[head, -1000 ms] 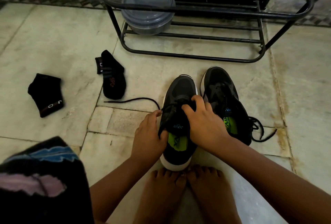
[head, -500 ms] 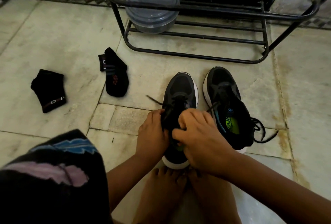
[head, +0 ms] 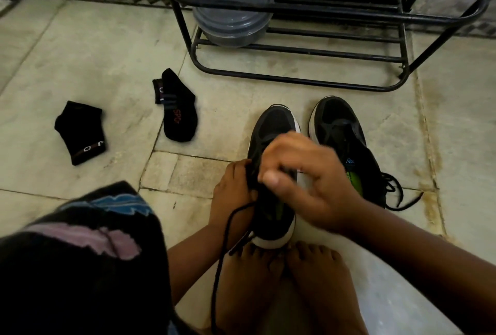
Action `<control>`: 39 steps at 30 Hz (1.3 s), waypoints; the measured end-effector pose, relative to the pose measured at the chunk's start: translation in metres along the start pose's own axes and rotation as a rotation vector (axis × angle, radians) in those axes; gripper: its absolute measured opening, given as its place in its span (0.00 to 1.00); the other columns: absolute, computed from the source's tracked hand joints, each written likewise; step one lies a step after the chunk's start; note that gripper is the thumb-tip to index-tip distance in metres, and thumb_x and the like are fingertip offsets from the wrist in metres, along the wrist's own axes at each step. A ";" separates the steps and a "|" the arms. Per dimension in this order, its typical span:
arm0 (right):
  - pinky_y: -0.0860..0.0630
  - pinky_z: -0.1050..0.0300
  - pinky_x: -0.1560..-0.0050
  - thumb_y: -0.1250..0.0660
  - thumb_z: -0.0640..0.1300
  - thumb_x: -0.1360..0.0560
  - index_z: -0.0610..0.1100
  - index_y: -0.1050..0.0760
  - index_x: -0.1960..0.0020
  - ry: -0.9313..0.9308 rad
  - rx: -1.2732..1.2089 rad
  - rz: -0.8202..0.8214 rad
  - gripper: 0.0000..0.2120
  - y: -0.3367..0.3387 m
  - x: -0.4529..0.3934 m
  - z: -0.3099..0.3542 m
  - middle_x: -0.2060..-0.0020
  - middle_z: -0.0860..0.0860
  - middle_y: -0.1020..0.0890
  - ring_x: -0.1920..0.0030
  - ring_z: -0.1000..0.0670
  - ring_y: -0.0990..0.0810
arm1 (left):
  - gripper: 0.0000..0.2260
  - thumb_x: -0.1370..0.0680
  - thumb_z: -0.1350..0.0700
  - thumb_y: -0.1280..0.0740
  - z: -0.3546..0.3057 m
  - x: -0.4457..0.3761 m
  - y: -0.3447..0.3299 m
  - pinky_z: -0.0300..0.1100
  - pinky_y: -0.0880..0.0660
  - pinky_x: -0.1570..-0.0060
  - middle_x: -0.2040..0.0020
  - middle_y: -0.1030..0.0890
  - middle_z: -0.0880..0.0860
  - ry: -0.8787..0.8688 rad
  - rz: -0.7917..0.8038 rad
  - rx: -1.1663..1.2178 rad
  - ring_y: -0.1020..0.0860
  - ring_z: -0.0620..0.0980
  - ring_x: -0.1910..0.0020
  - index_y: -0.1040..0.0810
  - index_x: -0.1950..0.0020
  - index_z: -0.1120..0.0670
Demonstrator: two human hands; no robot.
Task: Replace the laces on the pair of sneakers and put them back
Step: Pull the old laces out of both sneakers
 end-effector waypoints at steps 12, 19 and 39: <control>0.24 0.53 0.45 0.32 0.44 0.25 0.42 0.24 0.36 -0.527 0.349 0.064 0.17 -0.009 0.009 -0.089 0.49 0.46 0.22 0.50 0.49 0.23 | 0.22 0.23 0.62 0.39 0.020 -0.078 0.065 0.51 0.26 0.45 0.34 0.32 0.55 0.096 -0.194 0.259 0.26 0.56 0.42 0.36 0.29 0.55; 0.27 0.58 0.44 0.32 0.45 0.25 0.45 0.24 0.40 -0.526 0.367 0.049 0.14 -0.015 0.014 -0.087 0.47 0.50 0.25 0.46 0.52 0.26 | 0.23 0.23 0.63 0.40 0.017 -0.078 0.066 0.47 0.24 0.50 0.33 0.33 0.55 0.096 -0.231 0.301 0.24 0.54 0.45 0.37 0.29 0.56; 0.36 0.70 0.49 0.28 0.42 0.29 0.44 0.25 0.52 -0.606 0.226 -0.113 0.09 -0.034 0.021 -0.081 0.53 0.50 0.34 0.50 0.52 0.32 | 0.20 0.22 0.62 0.41 0.018 -0.073 0.060 0.52 0.22 0.54 0.35 0.31 0.54 0.152 -0.309 0.280 0.23 0.54 0.51 0.36 0.30 0.54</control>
Point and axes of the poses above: each hand's wrist, its own x-axis away from the middle knuckle, its own y-axis out of the back of the hand, z = x × y, the point moved 1 cm from there along -x, towards the middle knuckle
